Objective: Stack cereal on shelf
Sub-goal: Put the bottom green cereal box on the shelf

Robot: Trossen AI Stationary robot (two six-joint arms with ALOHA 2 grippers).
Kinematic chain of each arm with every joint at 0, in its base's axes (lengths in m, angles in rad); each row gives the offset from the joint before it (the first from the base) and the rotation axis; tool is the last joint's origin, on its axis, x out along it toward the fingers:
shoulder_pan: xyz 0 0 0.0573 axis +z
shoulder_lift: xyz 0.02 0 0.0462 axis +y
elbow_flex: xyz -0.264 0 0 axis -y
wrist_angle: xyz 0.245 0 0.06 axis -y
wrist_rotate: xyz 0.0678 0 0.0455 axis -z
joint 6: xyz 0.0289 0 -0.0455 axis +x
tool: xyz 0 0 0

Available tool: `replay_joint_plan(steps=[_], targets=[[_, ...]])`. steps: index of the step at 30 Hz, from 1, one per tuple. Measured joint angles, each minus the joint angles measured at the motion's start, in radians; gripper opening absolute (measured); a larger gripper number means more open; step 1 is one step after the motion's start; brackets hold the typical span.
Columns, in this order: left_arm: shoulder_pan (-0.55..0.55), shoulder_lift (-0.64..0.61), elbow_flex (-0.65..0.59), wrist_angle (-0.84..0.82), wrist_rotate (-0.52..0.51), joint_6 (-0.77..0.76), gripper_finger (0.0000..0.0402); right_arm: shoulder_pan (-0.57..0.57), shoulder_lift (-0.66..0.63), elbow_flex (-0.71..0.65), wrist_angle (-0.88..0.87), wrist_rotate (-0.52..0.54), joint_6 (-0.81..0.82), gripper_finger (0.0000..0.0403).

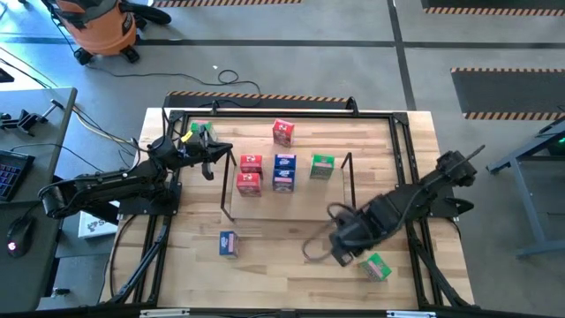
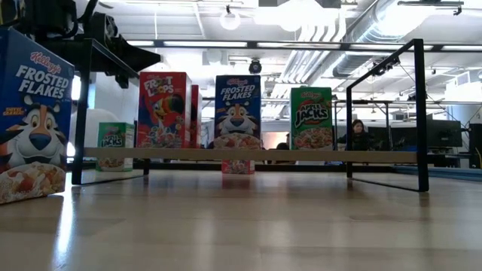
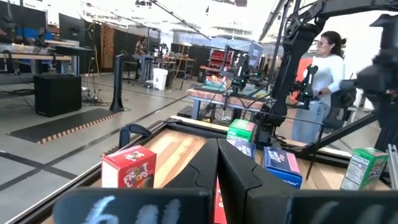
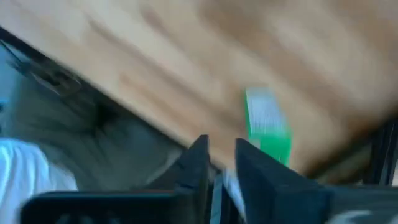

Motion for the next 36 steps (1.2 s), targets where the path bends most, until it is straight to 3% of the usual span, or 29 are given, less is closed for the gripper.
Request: replay_joint_plan(steps=[3,9,13,21,36], targets=[[0.000,0.000,0.000,0.000,0.000,0.000,0.0000,0.045,0.018,0.000,-0.008,-0.072,0.116,0.0128],[0.000,0.000,0.000,0.000,0.000,0.000,0.0000,0.106,0.073,0.000,-0.066,-0.048,0.225,0.0247],[-0.001,0.000,0.000,0.000,0.000,0.000,0.0000,0.128,0.093,0.000,-0.086,-0.032,0.232,0.0293],[-0.001,0.000,0.000,0.000,0.001,-0.010,0.0000,0.185,0.088,-0.044,-0.109,0.043,0.231,0.0303],[-0.001,0.000,0.000,0.000,0.004,-0.018,0.0000,0.220,0.008,-0.352,0.208,0.009,0.230,0.0303]])
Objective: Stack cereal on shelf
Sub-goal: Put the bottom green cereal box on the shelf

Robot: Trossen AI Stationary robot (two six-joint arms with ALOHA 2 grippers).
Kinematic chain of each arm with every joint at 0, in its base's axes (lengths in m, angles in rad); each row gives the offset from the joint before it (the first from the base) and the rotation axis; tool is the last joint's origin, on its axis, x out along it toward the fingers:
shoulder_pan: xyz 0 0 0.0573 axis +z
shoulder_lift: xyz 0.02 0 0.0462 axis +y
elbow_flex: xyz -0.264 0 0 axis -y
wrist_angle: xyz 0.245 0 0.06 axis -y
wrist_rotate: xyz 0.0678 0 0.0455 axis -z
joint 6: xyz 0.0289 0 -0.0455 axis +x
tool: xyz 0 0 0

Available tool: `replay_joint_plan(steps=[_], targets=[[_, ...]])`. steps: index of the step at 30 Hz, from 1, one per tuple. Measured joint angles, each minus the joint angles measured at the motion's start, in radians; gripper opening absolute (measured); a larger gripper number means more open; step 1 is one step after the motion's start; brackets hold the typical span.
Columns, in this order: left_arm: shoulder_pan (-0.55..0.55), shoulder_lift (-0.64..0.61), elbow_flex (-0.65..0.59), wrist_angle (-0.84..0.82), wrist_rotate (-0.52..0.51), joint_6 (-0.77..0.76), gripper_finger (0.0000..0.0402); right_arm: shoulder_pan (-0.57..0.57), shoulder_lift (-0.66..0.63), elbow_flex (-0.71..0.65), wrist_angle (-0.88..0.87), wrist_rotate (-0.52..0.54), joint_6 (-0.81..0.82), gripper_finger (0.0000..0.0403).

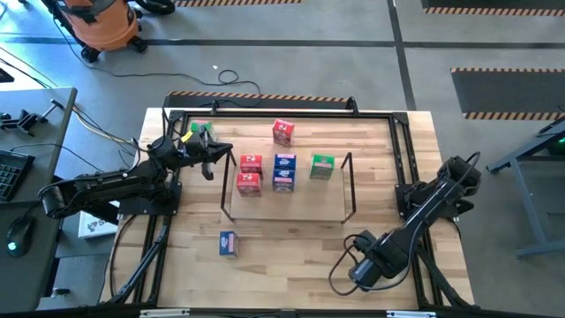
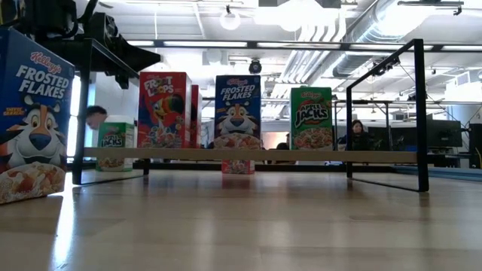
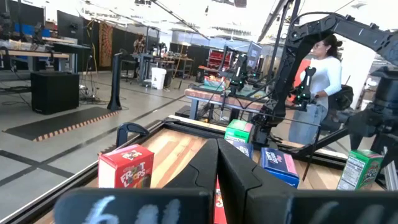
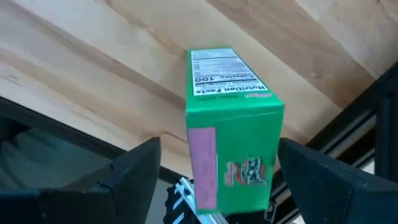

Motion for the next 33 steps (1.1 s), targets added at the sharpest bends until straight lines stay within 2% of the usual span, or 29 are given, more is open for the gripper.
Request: replay_joint_plan(steps=[5,10,23,27,33], targets=[[0.000,0.000,0.000,0.000,0.000,0.000,0.0000,-0.003,-0.019,-0.058,0.054,0.002,0.006,0.0303],[0.000,0.000,0.000,0.000,0.000,0.000,0.0000,-0.001,-0.019,-0.086,0.103,-0.061,0.008,0.0285],[0.000,0.000,0.000,0.000,0.000,0.000,0.0000,0.015,-0.019,-0.089,0.159,-0.084,-0.018,0.0140],[0.000,0.000,0.000,0.000,-0.001,0.001,0.0000,-0.014,-0.020,-0.028,0.125,-0.082,-0.069,0.0130],[0.000,0.000,0.000,0.000,-0.001,0.000,0.0000,-0.133,-0.021,0.180,-0.020,-0.072,-0.246,0.0131]])
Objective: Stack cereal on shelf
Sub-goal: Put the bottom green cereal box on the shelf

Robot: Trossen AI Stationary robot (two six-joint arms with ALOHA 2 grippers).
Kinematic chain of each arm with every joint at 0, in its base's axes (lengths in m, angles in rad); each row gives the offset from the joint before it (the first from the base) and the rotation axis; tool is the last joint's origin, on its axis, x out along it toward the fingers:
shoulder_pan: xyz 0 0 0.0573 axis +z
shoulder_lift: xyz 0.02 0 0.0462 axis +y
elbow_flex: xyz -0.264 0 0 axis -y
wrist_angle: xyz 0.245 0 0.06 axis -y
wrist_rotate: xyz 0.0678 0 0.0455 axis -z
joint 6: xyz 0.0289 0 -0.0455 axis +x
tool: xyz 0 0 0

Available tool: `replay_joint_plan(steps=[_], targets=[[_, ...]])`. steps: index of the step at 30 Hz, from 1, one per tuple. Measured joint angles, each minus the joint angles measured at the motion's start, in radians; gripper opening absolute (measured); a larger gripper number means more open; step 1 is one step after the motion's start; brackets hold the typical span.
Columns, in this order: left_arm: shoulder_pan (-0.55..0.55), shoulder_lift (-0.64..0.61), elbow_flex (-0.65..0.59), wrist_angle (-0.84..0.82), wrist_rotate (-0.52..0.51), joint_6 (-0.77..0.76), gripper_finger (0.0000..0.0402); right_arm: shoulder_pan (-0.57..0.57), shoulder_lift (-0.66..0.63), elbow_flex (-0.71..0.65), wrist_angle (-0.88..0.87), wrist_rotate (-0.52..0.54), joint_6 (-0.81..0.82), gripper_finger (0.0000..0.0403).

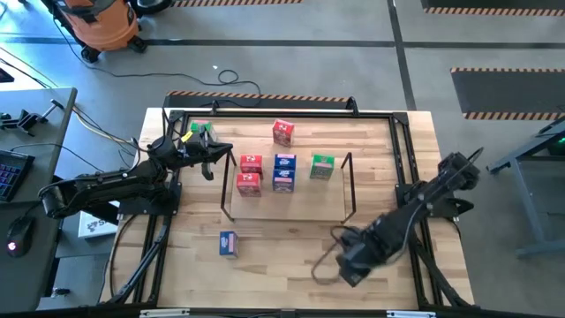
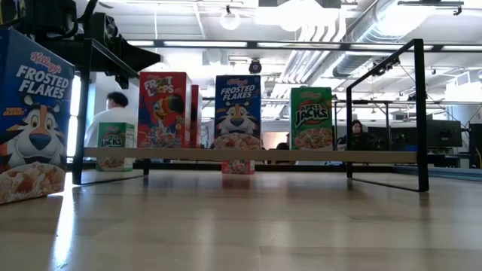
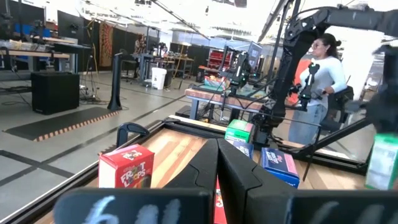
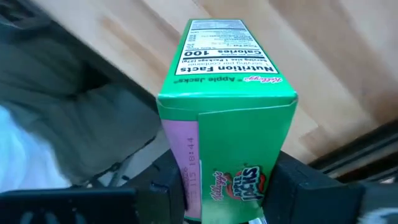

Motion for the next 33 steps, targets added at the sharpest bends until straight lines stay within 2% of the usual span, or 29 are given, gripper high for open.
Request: replay_joint_plan(steps=[5,7,13,17,23,33], targets=[[0.000,0.000,0.000,0.006,-0.001,0.000,0.0000,-0.161,0.012,0.195,-0.133,0.148,-0.346,0.0131],[0.000,0.000,0.000,0.012,-0.002,0.002,0.0000,-0.236,0.023,0.254,-0.178,0.176,-0.507,0.0131],[0.000,0.000,0.000,0.021,-0.003,0.008,0.0000,-0.468,0.090,0.356,-0.326,0.179,-0.993,0.0131],[0.000,0.000,0.000,0.021,-0.002,0.009,0.0000,-0.586,0.125,0.368,-0.329,0.184,-1.223,0.0131],[0.001,0.000,0.000,0.024,-0.002,0.010,0.0000,-0.663,0.143,0.324,-0.335,0.234,-1.395,0.0131],[0.001,0.000,0.000,0.024,-0.002,0.010,0.0000,-0.682,0.143,0.201,-0.294,0.252,-1.423,0.0131]])
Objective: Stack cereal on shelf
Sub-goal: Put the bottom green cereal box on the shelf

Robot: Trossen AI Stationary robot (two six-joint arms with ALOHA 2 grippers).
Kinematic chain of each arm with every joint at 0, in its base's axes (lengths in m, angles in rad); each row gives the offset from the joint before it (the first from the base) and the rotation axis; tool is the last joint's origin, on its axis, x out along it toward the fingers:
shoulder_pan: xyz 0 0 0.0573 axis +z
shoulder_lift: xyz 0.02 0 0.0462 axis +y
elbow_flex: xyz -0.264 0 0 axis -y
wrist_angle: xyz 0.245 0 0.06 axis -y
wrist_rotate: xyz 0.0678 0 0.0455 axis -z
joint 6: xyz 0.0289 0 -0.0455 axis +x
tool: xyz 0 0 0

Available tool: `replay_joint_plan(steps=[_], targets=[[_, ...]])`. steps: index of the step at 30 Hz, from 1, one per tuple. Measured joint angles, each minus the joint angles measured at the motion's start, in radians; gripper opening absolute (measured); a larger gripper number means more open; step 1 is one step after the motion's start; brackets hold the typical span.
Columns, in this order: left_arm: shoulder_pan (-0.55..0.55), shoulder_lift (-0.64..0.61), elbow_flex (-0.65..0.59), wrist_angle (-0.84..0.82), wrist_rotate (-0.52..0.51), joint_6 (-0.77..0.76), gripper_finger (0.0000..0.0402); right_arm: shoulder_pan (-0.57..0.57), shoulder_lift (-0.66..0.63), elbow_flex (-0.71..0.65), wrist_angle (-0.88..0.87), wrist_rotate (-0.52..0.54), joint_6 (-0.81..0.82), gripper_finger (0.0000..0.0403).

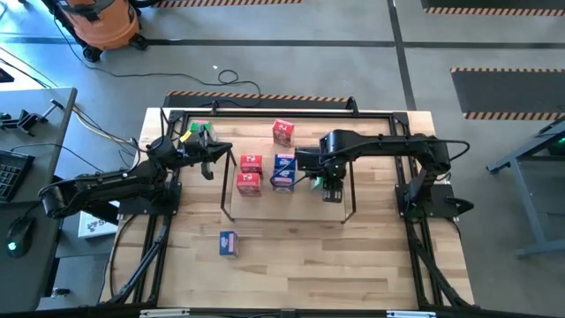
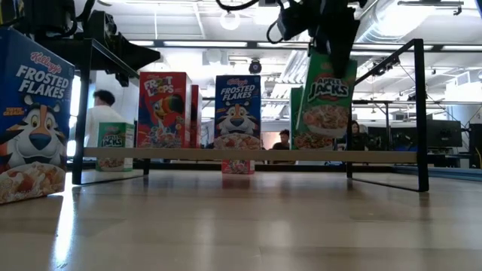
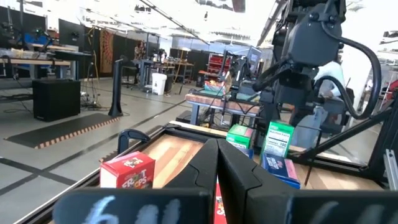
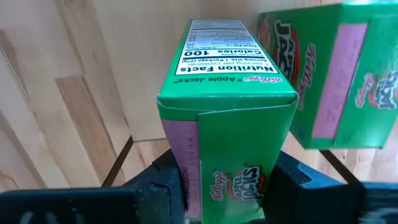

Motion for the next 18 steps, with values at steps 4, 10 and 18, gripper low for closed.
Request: replay_joint_plan(steps=[4,10,18], targets=[[0.000,0.000,0.000,0.000,0.000,0.000,0.0000,0.000,0.009,-0.007,0.006,0.003,0.009,0.0131],[0.000,0.000,0.000,-0.001,0.000,0.000,0.0000,0.000,0.050,-0.007,0.010,0.023,0.027,0.0144],[0.000,0.000,0.000,-0.001,0.001,0.000,0.0000,0.000,0.066,-0.007,0.014,0.024,0.069,0.0191]])
